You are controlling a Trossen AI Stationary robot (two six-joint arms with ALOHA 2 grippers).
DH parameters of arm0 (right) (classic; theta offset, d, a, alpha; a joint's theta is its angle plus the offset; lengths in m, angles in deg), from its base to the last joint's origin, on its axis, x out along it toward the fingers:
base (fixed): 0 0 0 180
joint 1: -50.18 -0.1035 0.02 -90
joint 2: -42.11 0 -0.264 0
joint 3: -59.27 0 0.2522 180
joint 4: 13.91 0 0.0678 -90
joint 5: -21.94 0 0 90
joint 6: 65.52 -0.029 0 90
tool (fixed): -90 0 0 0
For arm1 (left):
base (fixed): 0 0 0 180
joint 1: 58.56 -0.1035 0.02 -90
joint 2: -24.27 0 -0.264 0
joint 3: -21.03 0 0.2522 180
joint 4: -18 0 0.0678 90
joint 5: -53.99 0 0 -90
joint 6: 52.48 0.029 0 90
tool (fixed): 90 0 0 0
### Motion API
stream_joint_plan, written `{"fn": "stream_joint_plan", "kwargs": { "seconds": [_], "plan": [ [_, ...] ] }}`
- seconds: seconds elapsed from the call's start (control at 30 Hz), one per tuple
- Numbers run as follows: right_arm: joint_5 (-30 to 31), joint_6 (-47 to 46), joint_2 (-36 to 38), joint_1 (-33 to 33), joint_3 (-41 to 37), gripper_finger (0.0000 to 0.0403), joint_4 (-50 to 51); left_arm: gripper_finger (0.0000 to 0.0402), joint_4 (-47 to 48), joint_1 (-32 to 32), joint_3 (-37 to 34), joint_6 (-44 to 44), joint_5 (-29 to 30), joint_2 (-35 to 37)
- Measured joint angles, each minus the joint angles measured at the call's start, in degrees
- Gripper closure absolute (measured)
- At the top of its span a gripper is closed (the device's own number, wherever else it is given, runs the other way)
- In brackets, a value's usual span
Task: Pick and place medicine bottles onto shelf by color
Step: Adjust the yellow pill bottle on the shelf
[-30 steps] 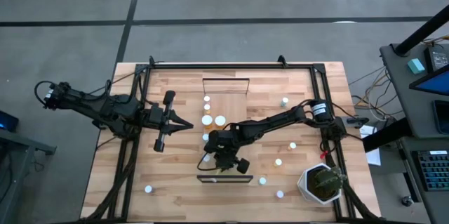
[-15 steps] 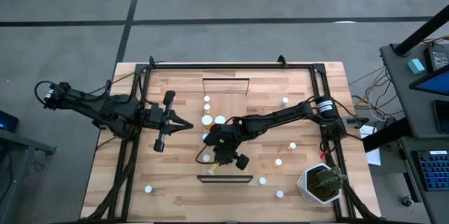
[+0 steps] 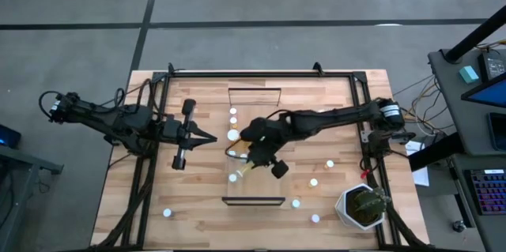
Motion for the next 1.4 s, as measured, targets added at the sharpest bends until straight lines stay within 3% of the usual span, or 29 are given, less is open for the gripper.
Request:
{"fn": "stream_joint_plan", "kwargs": {
  "seconds": [0.2,0.37,0.5,0.6,0.77,1.0,1.2,1.4],
  "plan": [
    [0.51,-7.47,5.77,0.01,-4.52,0.0326,-4.36,0.0402,-0.54,0.02,0.0,-0.02,0.2,0.39],
    [3.88,-14.72,11.84,-0.46,-16.07,0.0326,-23.12,0.0402,-0.38,0.0,0.0,-0.05,0.22,0.92],
    [11.8,-20.78,15.45,-1.54,-26.4,0.0327,-39.88,0.0402,-0.41,0.0,0.0,-0.04,0.28,1.71],
    [16.48,-23.52,16.63,-2.69,-32.76,0.0326,-54.72,0.0401,-0.53,0.03,0.0,-0.03,1.38,2.44],
    [19.12,-26.28,16.34,-3.54,-39.44,0.0327,-72.84,0.0397,0.22,0.0,0.0,0.05,4.17,3.09],
    [23.71,-26.47,15.5,-3.68,-42.41,0.0326,-83.94,0.0316,3.18,0.02,-2.38,-4.23,4.45,1.87],
    [25.04,-26.15,15.48,-3.66,-43.01,0.0326,-89.78,0.0243,-10.74,0.04,-8.65,-4.99,7.32,-3.08],
    [25.07,-24.97,15.48,-3.66,-43.04,0.0327,-90.07,0.0215,-27.61,-0.44,-13.69,-4.47,12.0,-9.63]
  ]
}}
